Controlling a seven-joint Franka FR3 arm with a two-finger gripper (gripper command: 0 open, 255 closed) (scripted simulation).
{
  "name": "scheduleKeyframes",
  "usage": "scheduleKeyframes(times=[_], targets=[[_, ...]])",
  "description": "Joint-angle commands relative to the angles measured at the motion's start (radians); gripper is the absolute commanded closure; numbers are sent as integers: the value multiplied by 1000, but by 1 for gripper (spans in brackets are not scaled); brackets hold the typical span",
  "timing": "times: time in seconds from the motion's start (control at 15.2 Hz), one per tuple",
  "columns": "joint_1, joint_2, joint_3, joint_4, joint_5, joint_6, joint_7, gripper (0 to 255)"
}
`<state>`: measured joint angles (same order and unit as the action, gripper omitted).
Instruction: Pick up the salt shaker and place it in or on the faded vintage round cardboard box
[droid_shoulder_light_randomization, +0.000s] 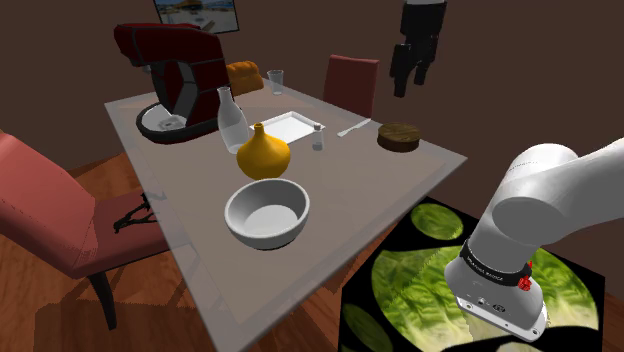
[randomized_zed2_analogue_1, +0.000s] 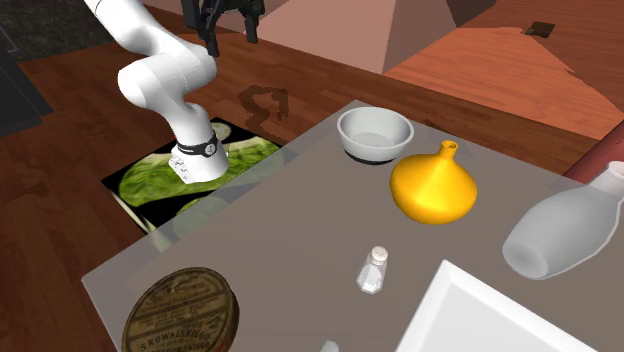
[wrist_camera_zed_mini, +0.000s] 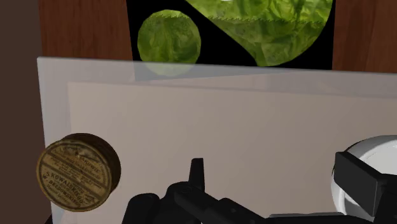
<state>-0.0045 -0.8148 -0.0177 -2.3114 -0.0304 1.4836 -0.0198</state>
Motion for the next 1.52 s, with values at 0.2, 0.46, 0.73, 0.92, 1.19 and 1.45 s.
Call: scheduleKeyframes(times=[0.2, 0.46, 0.73, 0.92, 1.19, 1.45], targets=[[-2, 92, -10, 3, -16, 86, -15, 0], [-4, 225, -22, 26, -34, 193, -33, 0], [-6, 367, -33, 71, -49, 286, -49, 0], [-8, 478, -40, 119, -58, 347, -61, 0], [-12, 628, -48, 201, -68, 412, -76, 0], [-15, 781, -54, 304, -74, 460, -90, 0]])
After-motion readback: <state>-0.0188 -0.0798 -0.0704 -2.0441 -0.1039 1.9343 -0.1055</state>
